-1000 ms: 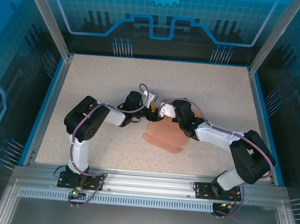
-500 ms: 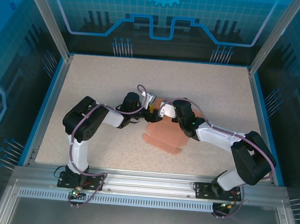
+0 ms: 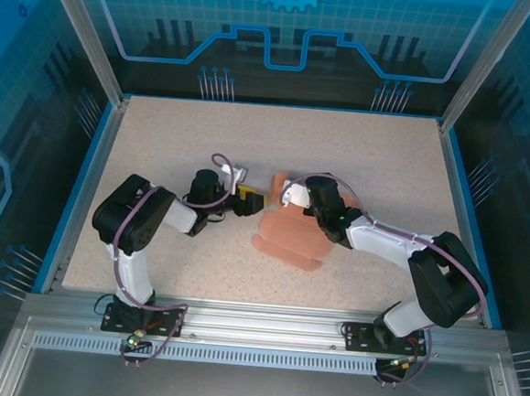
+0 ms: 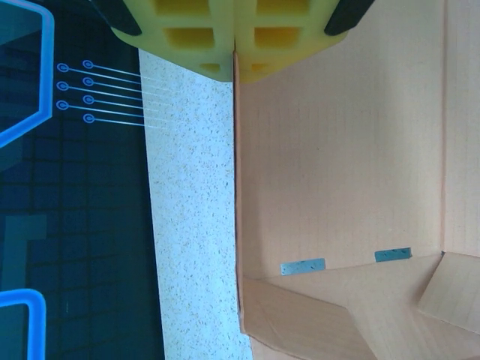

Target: Fold the paper box

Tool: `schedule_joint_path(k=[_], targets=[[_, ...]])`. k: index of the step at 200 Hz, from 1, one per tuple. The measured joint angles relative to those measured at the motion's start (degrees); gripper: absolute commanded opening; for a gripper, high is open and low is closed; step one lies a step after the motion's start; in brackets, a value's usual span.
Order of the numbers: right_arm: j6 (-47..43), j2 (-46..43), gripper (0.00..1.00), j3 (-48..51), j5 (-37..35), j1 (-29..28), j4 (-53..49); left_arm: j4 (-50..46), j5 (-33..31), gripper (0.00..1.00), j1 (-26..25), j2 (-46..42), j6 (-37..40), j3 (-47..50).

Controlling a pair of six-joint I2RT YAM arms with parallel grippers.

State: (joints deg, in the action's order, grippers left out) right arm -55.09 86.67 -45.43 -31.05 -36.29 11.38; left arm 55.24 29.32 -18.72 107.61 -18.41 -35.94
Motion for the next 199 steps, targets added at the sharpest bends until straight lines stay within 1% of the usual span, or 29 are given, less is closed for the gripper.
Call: schedule_joint_path(k=[13, 33, 64, 128, 155, 199], targets=[[-0.37, -0.13, 0.05, 0.09, -0.02, 0.0, 0.46, 0.85, -0.72, 0.62, 1.29, -0.24, -1.11, 0.55], [-0.9, -0.74, 0.04, 0.61, -0.04, -0.02, 1.42, 0.35, -2.82, 0.57, 2.51, -0.44, -1.64, 0.37], [-2.47, -1.95, 0.05, 2.75, -0.2, -0.07, 4.76, -5.66, -4.94, 0.53, 2.64, -0.44, -1.07, -2.97], [-6.95, -1.92, 0.05, 7.91, -1.75, -1.51, 13.62, -16.31, -6.6, 0.53, 1.44, -0.24, 3.04, -10.14], [-8.09, -1.51, 0.05, 10.16, -2.97, -2.34, 18.08, -18.14, -6.38, 0.54, 0.48, 0.85, 4.96, -11.72], [-9.38, 0.17, 0.05, 11.39, -3.82, -3.1, 22.25, -20.06, -4.2, 0.58, 0.0, 2.12, 7.61, -12.07]])
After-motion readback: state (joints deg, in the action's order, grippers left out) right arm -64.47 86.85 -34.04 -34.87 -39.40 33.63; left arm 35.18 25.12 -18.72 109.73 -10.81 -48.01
